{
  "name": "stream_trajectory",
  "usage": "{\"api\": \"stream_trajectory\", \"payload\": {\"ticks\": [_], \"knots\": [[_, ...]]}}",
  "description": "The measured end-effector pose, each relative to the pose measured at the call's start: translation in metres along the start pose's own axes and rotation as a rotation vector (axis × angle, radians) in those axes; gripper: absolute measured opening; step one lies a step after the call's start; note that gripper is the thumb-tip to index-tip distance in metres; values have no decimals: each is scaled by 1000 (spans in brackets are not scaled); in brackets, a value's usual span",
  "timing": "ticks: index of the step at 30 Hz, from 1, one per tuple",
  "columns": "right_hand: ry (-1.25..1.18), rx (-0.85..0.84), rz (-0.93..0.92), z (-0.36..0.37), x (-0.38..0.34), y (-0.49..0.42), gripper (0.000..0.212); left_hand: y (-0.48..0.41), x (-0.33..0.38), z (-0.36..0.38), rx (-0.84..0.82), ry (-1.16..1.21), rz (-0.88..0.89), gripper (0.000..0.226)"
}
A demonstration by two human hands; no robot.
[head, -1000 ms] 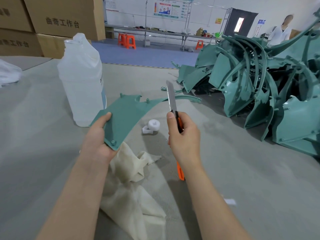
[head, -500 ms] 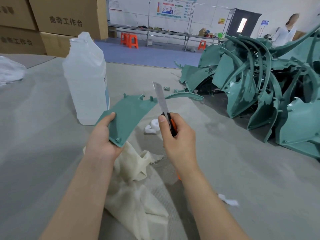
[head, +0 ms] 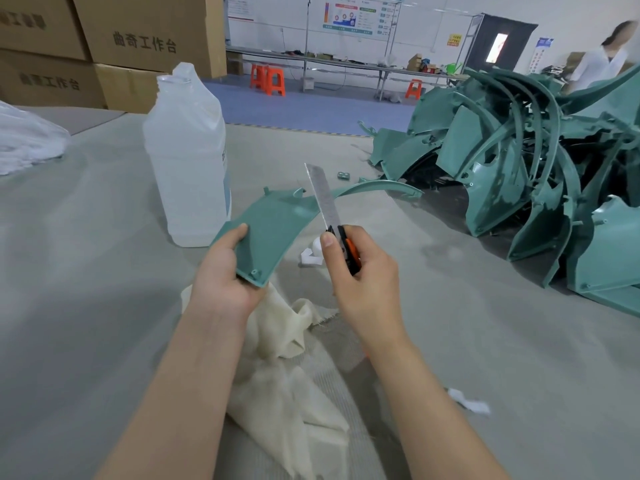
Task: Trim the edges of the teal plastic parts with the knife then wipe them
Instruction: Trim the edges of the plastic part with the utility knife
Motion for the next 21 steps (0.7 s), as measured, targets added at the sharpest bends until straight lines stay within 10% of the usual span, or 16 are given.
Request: {"api": "stream_trajectory", "payload": {"ticks": [21], "knots": [[13,-51,74,-3,3,-2,18,-1,0,-2,0,6,26,14]]}}
Point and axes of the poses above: each hand's wrist, its own y-axis away from the middle knuckle, its own z-axis out of the palm, x = y × z, the point moved 3 cm from there along -y, towards the middle knuckle, and after that the axes turned 7 degrees about -y, right-handed, at the moved point
